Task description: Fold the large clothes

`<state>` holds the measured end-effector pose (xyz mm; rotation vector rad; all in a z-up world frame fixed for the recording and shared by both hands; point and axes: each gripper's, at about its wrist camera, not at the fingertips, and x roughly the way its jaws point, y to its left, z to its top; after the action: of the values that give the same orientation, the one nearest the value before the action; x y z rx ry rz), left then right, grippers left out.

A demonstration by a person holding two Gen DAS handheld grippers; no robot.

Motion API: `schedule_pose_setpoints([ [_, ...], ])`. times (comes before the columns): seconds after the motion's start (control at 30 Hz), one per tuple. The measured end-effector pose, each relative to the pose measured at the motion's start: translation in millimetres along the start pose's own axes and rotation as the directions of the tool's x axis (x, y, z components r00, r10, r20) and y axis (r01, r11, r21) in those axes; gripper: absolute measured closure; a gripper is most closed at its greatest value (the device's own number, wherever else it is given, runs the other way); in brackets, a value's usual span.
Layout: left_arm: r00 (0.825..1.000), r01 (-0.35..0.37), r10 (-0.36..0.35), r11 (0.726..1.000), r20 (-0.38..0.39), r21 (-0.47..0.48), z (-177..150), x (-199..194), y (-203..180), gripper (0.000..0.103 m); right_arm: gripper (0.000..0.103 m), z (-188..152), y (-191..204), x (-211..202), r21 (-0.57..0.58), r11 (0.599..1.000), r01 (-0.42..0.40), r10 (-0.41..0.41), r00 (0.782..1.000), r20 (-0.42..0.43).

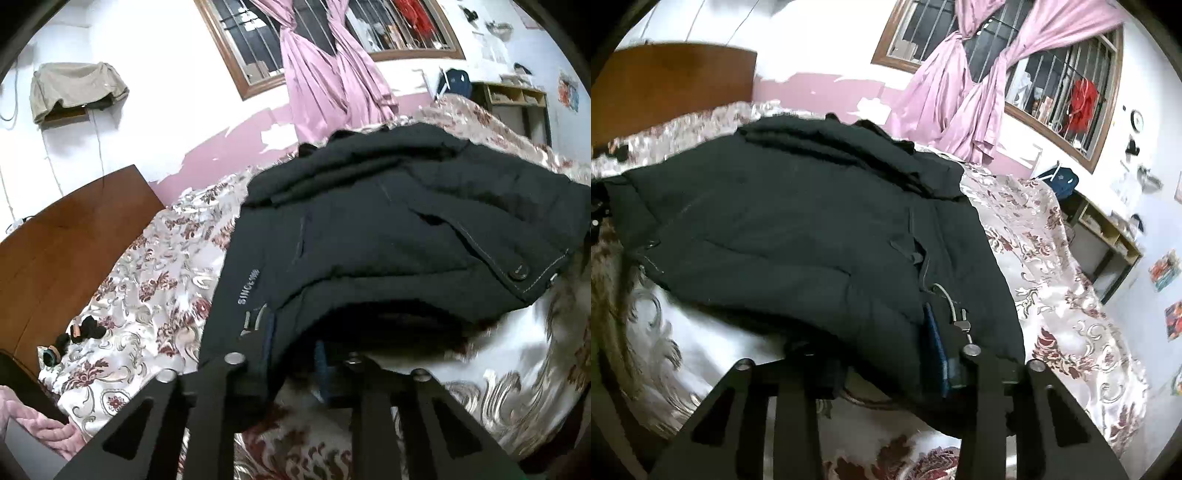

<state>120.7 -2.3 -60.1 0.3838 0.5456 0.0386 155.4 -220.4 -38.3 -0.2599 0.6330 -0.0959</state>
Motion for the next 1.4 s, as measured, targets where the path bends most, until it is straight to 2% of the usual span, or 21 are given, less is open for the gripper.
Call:
schedule_pose_setpoints([
  [0.07,1.000,0.011,-0.010,1.000,0.014,-0.026,8,-5,5,0.092,0.085,3,-8,-2,0.035,0.999,-0.029,0.028,1.000,0.012],
  [0.23,0.998,0.027,-0.021,0.996,0.067,-0.083,29,-26,19,0.095,0.093,9,-17,-19,0.068,0.996,-0.051,0.045,0.995,0.094],
  [0.37,0.994,0.047,-0.033,0.990,0.104,-0.136,41,-45,32,0.095,0.094,15,-23,-35,0.087,0.995,-0.045,0.030,0.986,0.166],
  [0.53,0.991,0.056,-0.036,0.987,0.133,-0.151,48,-72,45,0.096,0.094,23,-27,-68,0.100,0.994,-0.034,0.006,0.965,0.263],
  [0.67,0.987,0.073,-0.049,0.986,0.156,-0.151,53,-96,54,0.096,0.095,27,-30,-94,0.100,0.994,-0.035,0.002,0.952,0.305],
  [0.8,0.983,0.125,-0.095,0.973,0.159,-0.192,55,-121,71,0.096,0.095,28,-35,-123,0.113,0.991,-0.075,0.032,0.940,0.339],
  [0.97,0.978,0.140,-0.107,0.973,0.178,-0.183,57,-143,79,0.097,0.095,26,-43,-162,0.106,0.990,-0.094,0.047,0.921,0.386],
  [1.17,0.968,0.174,-0.137,0.971,0.211,-0.167,74,-143,84,0.097,0.095,34,-49,-186,0.104,0.992,-0.078,0.028,0.911,0.412],
  [1.4,0.964,0.161,-0.125,0.977,0.233,-0.142,106,-112,84,0.096,0.096,61,-50,-169,0.109,0.993,-0.049,-0.001,0.906,0.424],
])
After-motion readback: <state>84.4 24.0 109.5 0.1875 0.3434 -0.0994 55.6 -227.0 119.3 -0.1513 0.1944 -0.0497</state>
